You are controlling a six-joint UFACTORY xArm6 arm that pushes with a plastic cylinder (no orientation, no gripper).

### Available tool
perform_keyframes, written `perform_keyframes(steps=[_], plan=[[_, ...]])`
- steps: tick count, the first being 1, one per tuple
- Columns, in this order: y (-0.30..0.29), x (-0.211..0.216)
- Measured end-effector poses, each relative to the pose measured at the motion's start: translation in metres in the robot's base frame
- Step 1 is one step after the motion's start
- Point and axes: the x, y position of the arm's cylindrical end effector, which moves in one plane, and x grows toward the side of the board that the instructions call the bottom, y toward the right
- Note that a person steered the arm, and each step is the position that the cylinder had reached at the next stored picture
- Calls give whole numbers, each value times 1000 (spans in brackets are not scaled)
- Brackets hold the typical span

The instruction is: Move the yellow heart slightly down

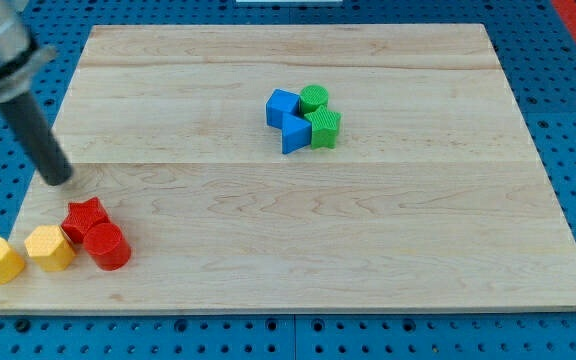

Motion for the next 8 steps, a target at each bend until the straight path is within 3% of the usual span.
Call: perform_keyframes(steps=[2,5,8], plan=[[-27,11],[-26,86],[-26,109]])
